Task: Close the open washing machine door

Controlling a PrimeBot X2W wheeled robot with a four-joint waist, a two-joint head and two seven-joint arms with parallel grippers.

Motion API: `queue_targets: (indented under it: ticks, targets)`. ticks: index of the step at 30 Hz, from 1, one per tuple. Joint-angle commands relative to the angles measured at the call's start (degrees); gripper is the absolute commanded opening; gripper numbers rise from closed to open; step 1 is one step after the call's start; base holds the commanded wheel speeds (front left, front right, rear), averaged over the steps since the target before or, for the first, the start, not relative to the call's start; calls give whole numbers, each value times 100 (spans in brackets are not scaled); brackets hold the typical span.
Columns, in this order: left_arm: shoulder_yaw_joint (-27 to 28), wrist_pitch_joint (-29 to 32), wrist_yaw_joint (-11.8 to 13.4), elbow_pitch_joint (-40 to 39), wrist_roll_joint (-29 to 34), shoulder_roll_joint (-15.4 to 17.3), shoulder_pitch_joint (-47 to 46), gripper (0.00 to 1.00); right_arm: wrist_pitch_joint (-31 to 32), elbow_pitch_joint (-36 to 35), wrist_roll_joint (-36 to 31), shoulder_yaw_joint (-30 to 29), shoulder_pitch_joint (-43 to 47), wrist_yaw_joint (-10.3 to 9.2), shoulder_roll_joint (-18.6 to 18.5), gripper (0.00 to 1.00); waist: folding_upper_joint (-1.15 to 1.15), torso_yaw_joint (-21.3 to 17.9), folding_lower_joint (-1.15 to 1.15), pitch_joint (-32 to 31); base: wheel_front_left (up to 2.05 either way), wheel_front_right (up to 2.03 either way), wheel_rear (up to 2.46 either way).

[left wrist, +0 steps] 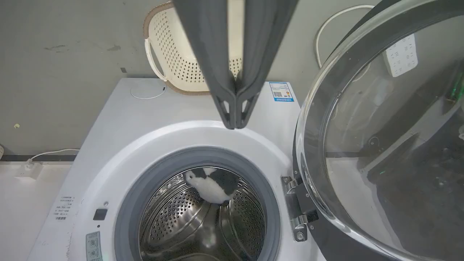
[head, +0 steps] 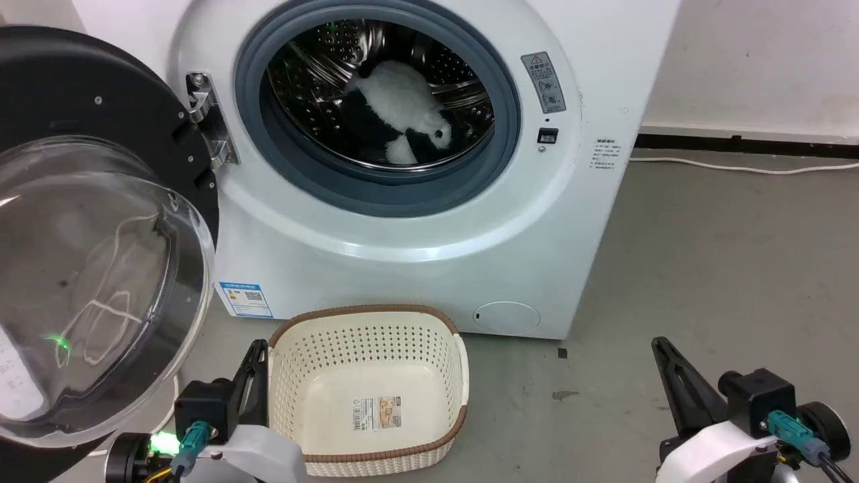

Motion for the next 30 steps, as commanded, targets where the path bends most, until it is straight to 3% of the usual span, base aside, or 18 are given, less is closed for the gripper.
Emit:
queue_targets:
  ticks: [1, 30]
  targets:
    - [10, 2, 16, -25, 16, -2, -85, 0, 3, -29, -36, -1, -81, 5, 17, 0, 0, 0, 0, 0, 0, 0, 0]
    - [10, 2, 16, -25, 16, -2, -85, 0, 3, -29, -36, -1, -81, 5, 17, 0, 0, 0, 0, 0, 0, 0, 0]
